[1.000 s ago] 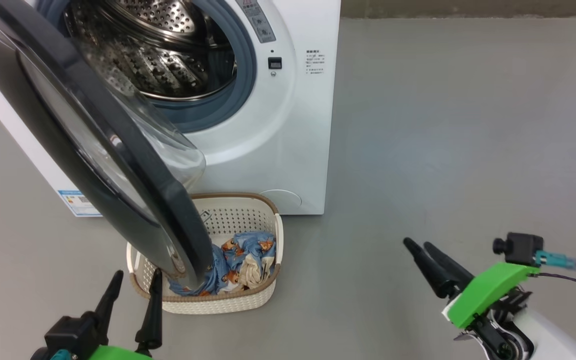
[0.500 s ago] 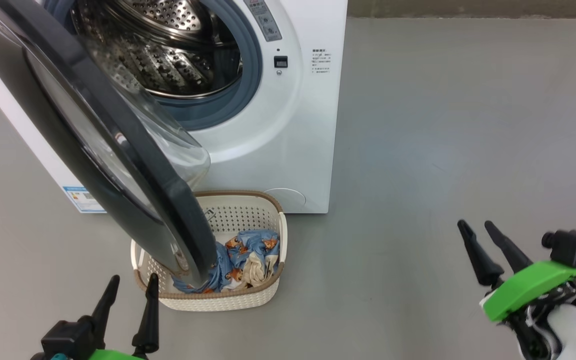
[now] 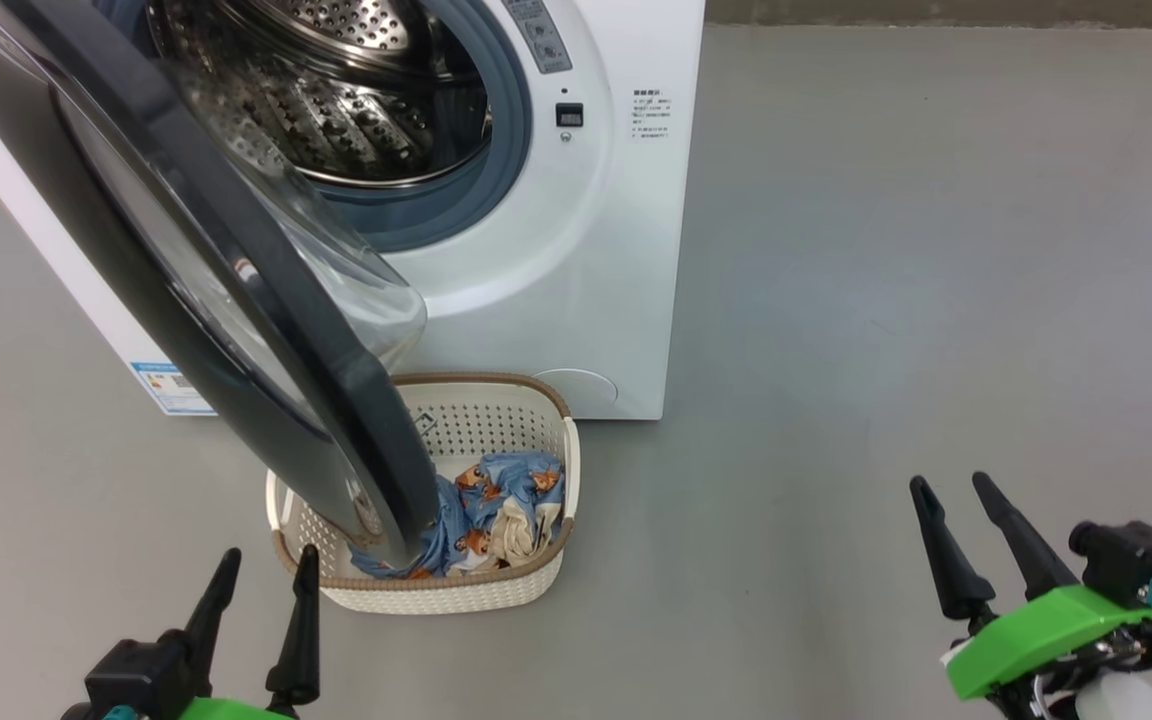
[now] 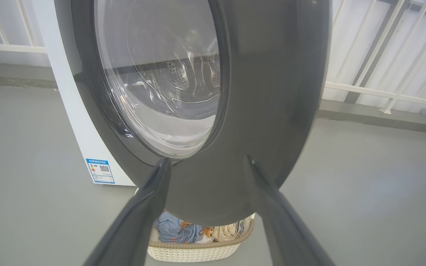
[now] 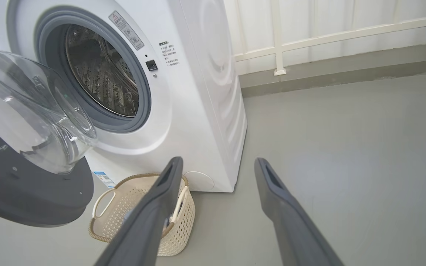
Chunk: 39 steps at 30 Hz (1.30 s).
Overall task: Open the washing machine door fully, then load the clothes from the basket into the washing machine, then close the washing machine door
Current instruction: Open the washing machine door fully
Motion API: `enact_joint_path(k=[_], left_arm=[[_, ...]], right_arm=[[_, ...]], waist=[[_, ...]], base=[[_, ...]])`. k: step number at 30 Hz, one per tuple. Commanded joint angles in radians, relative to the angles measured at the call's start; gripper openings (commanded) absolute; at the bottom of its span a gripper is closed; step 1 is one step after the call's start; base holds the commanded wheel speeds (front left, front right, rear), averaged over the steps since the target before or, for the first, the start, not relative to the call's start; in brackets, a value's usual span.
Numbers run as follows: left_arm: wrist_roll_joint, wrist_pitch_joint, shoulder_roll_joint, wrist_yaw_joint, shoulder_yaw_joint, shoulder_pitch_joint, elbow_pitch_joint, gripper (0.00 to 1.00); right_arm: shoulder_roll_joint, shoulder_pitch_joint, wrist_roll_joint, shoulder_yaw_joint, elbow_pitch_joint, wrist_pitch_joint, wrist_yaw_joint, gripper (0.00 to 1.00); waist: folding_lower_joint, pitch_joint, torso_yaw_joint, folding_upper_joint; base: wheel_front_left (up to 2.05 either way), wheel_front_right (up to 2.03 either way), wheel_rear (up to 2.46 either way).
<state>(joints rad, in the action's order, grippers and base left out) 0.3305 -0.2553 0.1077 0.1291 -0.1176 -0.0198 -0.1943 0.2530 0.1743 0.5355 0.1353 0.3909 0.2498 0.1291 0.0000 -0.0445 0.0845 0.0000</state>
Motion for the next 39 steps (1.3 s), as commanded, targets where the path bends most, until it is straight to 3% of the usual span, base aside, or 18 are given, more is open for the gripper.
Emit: enact_joint_path(k=[1,9,21,22,23,24,31,35,39], left_arm=[[-0.008,-0.006,0.012,0.002,0.035,-0.037,0.027,1.00],[-0.006,-0.006,0.010,0.002,0.038,-0.039,0.021,1.00],[0.004,-0.006,0.004,0.002,0.050,-0.046,0.012,1.00],[0.007,-0.006,0.001,0.002,0.052,-0.048,0.011,0.82],[0.008,-0.006,-0.001,0.002,0.055,-0.050,0.010,0.32],[0.011,-0.006,-0.004,0.002,0.060,-0.055,0.011,0.00],[0.019,-0.006,-0.024,0.002,0.136,-0.100,0.082,0.00],[0.020,-0.006,-0.039,0.002,0.180,-0.123,0.204,0.00],[0.008,-0.006,-0.049,0.002,0.152,-0.130,0.354,0.00]], right_arm=[[0.007,-0.009,-0.013,0.012,-0.028,0.012,0.002,1.00],[-0.016,-0.065,-0.087,-0.026,-0.050,0.012,0.002,1.00],[-0.037,-0.084,-0.111,-0.046,-0.053,0.012,0.002,1.00],[-0.037,-0.085,-0.112,-0.046,-0.055,0.012,0.002,1.00],[-0.037,-0.085,-0.113,-0.047,-0.057,0.012,0.002,1.00],[-0.037,-0.086,-0.115,-0.048,-0.059,0.012,0.002,1.00],[-0.038,-0.091,-0.121,-0.051,-0.066,0.012,0.002,1.00],[-0.038,-0.092,-0.124,-0.049,-0.073,0.012,0.002,1.00],[-0.037,-0.091,-0.127,-0.050,-0.082,0.012,0.002,1.00]], waist=[[0.0000,-0.001,0.000,0.0000],[0.0000,-0.009,0.000,0.0000],[0.0000,-0.004,-0.004,0.0000],[0.0000,-0.003,-0.003,0.0000],[0.0000,-0.003,-0.002,0.0000],[0.0000,-0.003,-0.001,0.0000],[0.0000,0.001,0.005,0.0000],[0.0000,0.001,0.003,0.0000],[0.0000,-0.001,-0.003,0.0000]], base=[[0.00,0.00,0.00],[0.00,0.00,0.00],[0.00,0.00,0.00],[0.00,0.00,0.00],[0.00,0.00,0.00],[0.00,0.00,0.00],[0.00,0.00,0.00],[0.00,0.00,0.00],[0.00,0.00,0.00]])
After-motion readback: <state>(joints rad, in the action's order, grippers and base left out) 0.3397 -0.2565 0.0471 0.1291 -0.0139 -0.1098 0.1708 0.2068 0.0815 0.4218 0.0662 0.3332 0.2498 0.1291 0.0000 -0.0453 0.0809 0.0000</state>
